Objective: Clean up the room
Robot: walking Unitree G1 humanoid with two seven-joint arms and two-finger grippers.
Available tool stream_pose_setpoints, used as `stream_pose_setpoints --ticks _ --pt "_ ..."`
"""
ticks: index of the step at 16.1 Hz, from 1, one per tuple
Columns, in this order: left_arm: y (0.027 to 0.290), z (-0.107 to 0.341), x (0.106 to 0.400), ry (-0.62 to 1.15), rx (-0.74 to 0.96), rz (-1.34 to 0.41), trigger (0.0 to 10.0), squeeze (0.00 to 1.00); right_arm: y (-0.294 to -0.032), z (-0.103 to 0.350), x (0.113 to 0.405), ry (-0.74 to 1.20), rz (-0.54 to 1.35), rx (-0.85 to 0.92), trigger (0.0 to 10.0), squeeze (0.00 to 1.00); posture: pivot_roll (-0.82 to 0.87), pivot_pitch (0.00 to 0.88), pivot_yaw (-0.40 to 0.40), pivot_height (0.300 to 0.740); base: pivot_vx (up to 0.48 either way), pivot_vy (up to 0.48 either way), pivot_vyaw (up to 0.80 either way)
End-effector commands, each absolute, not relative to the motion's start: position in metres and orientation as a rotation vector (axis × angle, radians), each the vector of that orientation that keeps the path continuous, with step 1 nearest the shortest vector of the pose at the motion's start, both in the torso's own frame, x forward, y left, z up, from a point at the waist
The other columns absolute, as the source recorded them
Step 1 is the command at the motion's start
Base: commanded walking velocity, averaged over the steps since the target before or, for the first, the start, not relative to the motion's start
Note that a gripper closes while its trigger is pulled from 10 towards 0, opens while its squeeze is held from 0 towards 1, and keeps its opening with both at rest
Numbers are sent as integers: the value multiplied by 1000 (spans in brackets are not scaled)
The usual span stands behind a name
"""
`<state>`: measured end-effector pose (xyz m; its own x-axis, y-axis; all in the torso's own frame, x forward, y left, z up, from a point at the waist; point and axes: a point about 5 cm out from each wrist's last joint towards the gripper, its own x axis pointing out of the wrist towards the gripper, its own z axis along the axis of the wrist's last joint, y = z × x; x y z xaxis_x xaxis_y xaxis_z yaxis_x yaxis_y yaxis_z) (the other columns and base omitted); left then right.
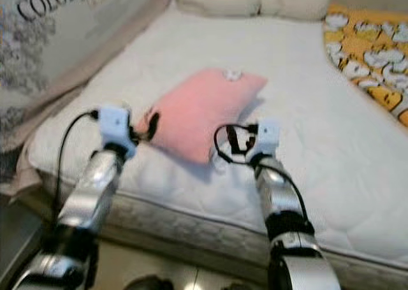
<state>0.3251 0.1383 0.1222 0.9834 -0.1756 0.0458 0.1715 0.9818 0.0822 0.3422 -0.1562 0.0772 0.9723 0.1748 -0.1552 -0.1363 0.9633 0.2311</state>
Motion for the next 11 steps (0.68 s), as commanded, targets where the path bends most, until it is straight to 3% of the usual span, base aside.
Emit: stream_pose_setpoints --ticks 1,4,6,11 --pt "150 126 320 -56 105 -151 10000 0 -144 65 336 239 175 307 10000 0 91 94 58 740 0 0 0" --pt "161 130 313 -58 128 -134 10000 0 -133 49 328 304 178 389 10000 0 126 121 72 740 0 0 0" --pt "168 135 306 -59 152 -129 10000 0 -141 41 327 346 121 452 10000 0 148 144 85 740 0 0 0" --pt "187 139 287 -13 198 -116 10000 0 -178 47 337 348 -66 213 10000 0 217 219 131 740 0 0 0"
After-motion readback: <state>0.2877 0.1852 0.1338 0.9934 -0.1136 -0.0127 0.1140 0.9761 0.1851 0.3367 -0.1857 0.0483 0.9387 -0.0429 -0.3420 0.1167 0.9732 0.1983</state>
